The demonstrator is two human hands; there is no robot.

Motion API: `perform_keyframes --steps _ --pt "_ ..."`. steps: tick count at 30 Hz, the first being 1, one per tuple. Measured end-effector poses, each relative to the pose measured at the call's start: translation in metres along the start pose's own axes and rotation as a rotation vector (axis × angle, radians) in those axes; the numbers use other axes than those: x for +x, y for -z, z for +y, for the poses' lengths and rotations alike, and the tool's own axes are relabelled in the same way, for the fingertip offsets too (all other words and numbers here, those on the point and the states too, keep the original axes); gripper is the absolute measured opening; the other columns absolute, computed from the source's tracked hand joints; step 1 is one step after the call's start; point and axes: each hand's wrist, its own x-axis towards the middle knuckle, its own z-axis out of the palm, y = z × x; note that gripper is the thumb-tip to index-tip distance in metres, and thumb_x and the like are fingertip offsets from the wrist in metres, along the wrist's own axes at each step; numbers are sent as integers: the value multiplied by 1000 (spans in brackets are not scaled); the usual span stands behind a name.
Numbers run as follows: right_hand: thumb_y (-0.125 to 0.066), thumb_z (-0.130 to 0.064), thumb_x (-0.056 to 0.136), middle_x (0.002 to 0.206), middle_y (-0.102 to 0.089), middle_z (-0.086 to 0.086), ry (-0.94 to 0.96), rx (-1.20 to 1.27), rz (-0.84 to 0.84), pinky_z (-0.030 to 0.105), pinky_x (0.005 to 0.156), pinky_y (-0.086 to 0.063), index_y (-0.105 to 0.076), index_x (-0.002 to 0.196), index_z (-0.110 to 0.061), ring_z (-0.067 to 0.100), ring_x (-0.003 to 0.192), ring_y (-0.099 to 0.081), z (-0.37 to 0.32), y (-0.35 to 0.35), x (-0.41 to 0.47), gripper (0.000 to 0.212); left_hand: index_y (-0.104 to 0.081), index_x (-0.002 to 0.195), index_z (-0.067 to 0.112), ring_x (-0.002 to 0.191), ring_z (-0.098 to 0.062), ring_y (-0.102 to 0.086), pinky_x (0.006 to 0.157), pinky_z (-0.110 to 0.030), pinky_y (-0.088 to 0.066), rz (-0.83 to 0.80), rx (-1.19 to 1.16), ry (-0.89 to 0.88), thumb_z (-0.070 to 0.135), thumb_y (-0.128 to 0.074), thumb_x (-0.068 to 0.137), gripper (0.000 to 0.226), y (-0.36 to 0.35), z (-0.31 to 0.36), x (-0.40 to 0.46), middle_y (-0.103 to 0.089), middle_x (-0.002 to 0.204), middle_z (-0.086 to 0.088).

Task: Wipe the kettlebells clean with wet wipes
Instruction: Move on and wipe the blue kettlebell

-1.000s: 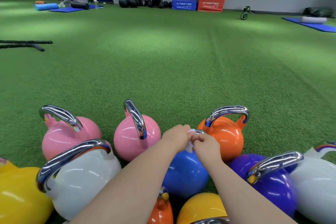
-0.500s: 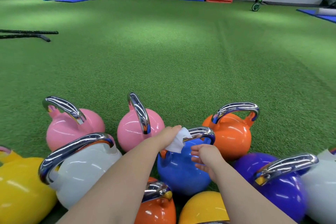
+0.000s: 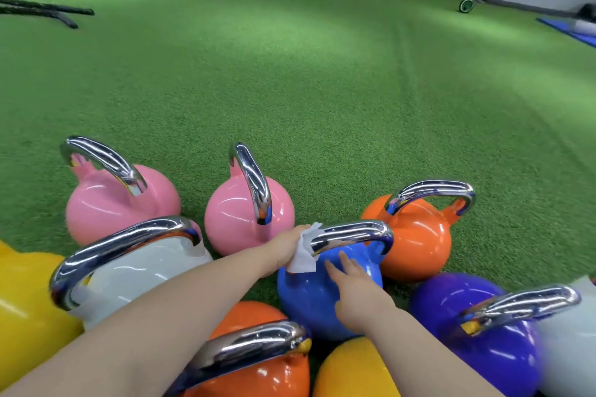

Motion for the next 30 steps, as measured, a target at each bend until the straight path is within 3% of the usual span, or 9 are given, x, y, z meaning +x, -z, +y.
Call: perform_keyframes --steps 2,4,10,13,16,22,25,28,30 --pt "-38 -3 89 158 15 4 10 -42 -40 30 116 -16 -2 151 -24 19 146 6 1 0 -1 75 -56 80 7 56 -5 -59 70 -19 -45 -87 14 -3 27 -43 95 27 -2 -3 5 -65 61 4" --pt "-37 1 87 157 17 3 17 -44 -62 29 115 -18 1 151 -24 19 146 7 2 1 -1 79 -51 71 9 42 -3 -54 56 -15 -43 -71 10 -22 25 -35 99 36 -3 -6 10 -58 47 6" --pt "-37 3 87 157 18 2 29 -100 -64 30 114 -22 3 151 -26 19 146 6 1 2 -3 81 -48 73 14 61 -11 -58 57 -20 -51 7 59 -51 10 -32 100 32 8 -19 8 -58 71 -1" --pt "-38 4 86 157 19 1 32 -117 -63 31 114 -24 4 151 -27 19 146 5 2 1 -3 83 -44 75 6 48 -11 -57 41 -16 -45 60 261 -175 0 -32 97 26 9 -22 0 -55 65 -10" --pt "-39 4 85 156 21 0 32 -118 -58 31 113 -27 4 150 -29 19 146 6 3 -1 -3 85 -50 81 11 66 -14 -56 63 -20 -46 43 278 -255 4 -41 93 16 23 -37 -3 -56 74 -9" --pt "-38 5 86 156 22 0 35 -115 -48 30 112 -28 5 150 -28 19 146 6 4 -3 -3 84 -52 61 17 66 -21 -50 70 -33 -41 185 541 -393 9 -45 90 31 39 -46 -2 -57 67 -8" --pt "-38 7 85 156 21 -2 33 -96 -34 30 110 -31 4 150 -30 17 146 6 5 -4 -3 86 -57 73 14 62 -4 -47 65 -27 -40 108 453 -365 0 -41 94 30 33 -34 -11 -54 65 3" --pt "-38 7 84 156 22 -2 39 -90 -40 29 110 -30 3 150 -30 17 146 7 7 -3 -3 86 -64 104 13 78 -3 -54 77 -17 -43 -20 476 -346 3 -43 96 25 33 -2 -13 -63 83 7" --pt "-38 7 84 156 22 -1 40 -92 -48 28 110 -28 2 150 -29 17 146 7 7 -2 -3 85 -65 94 15 81 -11 -56 81 -27 -44 -191 595 -312 -3 -48 89 25 36 11 -13 -64 86 1"
